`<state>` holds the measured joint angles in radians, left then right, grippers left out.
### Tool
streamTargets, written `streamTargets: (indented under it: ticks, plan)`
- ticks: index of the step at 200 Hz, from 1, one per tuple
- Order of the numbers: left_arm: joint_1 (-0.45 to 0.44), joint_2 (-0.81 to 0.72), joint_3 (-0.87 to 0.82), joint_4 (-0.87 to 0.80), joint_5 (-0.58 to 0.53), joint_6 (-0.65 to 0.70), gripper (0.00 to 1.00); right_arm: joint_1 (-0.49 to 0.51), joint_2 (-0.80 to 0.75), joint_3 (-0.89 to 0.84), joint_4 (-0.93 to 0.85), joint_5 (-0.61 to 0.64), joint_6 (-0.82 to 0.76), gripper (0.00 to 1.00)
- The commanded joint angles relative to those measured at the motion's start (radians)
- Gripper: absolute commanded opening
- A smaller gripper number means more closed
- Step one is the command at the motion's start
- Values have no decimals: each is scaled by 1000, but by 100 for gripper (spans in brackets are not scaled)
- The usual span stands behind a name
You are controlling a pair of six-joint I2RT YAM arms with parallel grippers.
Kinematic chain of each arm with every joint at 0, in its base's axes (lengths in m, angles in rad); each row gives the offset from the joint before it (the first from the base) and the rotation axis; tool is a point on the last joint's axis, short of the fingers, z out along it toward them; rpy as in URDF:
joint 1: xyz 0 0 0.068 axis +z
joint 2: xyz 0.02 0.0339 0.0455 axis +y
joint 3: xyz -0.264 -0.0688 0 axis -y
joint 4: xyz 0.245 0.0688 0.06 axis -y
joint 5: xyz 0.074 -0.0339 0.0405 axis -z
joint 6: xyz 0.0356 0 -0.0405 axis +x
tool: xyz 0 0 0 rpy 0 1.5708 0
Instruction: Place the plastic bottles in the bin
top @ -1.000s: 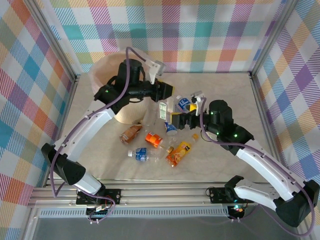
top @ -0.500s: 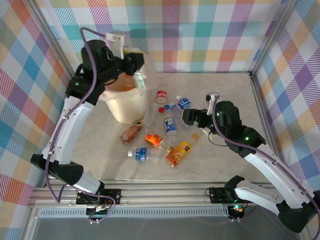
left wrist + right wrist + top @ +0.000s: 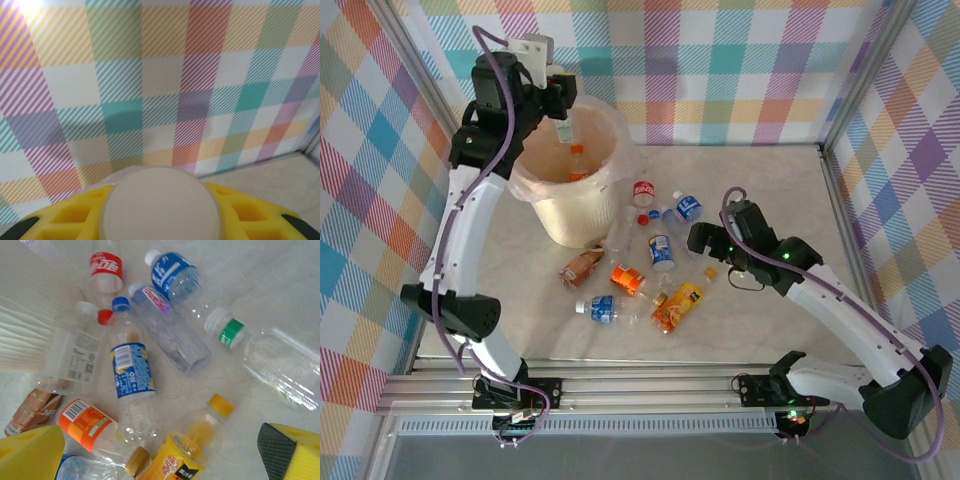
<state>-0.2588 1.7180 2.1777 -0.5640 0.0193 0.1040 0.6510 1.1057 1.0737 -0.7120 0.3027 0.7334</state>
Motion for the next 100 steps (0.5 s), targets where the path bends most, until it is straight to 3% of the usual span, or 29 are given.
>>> streamTargets:
  ticks: [1,100]
  plan:
    - [24,43,37,-45,-23,65,3,-6,15,13,-56,-1,71,100]
    - [34,228,42,-151,-71,150,3,-7,33,-112,-65,-161,255,100]
